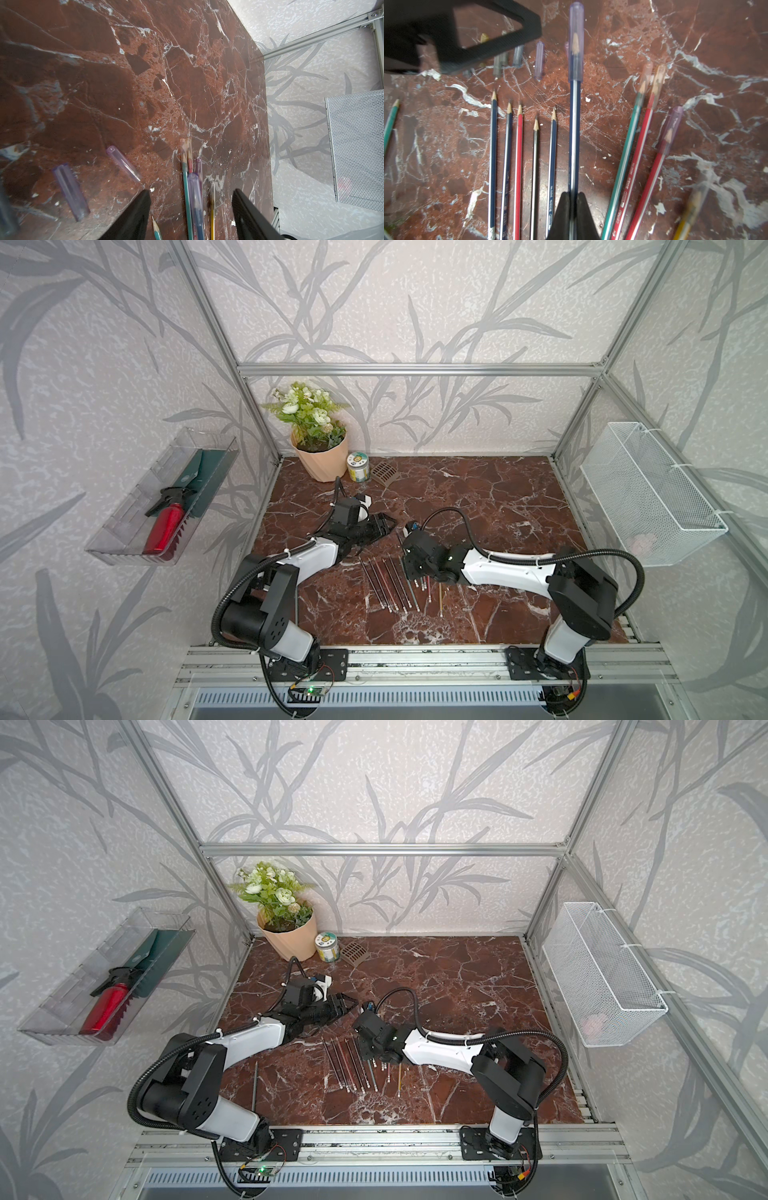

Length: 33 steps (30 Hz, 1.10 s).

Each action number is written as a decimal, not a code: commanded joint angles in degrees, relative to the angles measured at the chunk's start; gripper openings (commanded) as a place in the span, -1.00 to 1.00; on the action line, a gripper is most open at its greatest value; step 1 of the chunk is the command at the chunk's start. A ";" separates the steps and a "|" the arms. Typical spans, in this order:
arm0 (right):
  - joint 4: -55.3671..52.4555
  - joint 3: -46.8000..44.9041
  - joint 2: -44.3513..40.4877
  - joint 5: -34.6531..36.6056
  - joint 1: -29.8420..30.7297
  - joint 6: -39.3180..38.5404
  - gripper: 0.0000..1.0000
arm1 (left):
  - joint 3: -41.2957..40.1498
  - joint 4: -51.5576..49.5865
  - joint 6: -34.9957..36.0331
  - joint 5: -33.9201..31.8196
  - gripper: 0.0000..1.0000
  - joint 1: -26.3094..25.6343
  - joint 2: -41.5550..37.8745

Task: Remove the protective cover of the pencils
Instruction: Pick up the pencil from the center of the board.

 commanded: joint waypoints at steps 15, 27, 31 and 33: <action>2.50 0.33 -2.09 1.44 2.40 -1.01 -1.00 | 1.64 3.52 -2.05 3.37 0.19 0.22 1.80; 0.52 5.68 3.18 1.76 2.42 -0.41 -1.00 | 1.90 3.90 -2.25 4.11 -0.35 0.04 2.39; 0.09 6.53 3.93 1.82 2.42 -0.31 -1.00 | 2.19 3.43 -2.12 3.98 -0.55 0.05 2.70; 0.06 6.65 3.98 1.82 2.45 -0.28 -1.00 | 2.29 2.97 -1.92 3.77 -0.61 0.05 2.56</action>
